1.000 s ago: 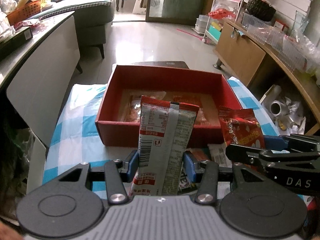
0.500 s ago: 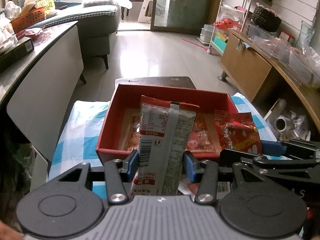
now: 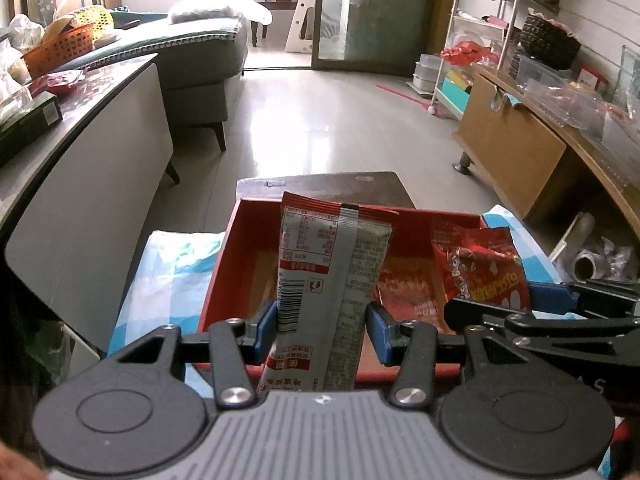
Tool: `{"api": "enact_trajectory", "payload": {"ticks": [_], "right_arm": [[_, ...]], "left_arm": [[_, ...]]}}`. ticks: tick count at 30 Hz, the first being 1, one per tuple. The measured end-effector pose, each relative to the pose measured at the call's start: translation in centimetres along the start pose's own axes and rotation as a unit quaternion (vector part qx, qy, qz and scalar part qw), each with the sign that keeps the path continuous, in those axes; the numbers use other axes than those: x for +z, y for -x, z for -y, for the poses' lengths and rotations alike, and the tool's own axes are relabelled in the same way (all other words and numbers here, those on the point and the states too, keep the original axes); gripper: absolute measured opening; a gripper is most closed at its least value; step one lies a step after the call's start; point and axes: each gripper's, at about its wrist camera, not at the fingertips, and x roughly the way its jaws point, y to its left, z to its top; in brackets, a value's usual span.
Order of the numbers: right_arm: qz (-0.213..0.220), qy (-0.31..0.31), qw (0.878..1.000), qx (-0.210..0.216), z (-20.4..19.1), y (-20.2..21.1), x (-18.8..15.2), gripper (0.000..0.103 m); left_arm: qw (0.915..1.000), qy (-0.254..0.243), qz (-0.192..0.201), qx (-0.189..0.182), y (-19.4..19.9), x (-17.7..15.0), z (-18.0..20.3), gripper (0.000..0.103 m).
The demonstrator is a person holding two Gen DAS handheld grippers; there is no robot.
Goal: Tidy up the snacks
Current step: 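Lower the stick pack into the box with the left gripper while the right lowers its bag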
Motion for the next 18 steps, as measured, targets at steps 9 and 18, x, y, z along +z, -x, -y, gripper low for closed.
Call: {"api": "enact_trajectory", "payload": {"ticks": [9,18], "right_arm": [[-0.016,0.000,1.000,-0.013,1.0,-3.2,1.3,0.065],[-0.053,-0.005,0.998,-0.021,2.2,-6.6,1.3,0.067]], "left_arm": [[0.9998,0.001,-0.003,0.021,-3.5,1.5,-0.1,0.040],[0.9990,-0.013,-0.024,0.036,-6.4,1.3,0.1,0.038]]}}
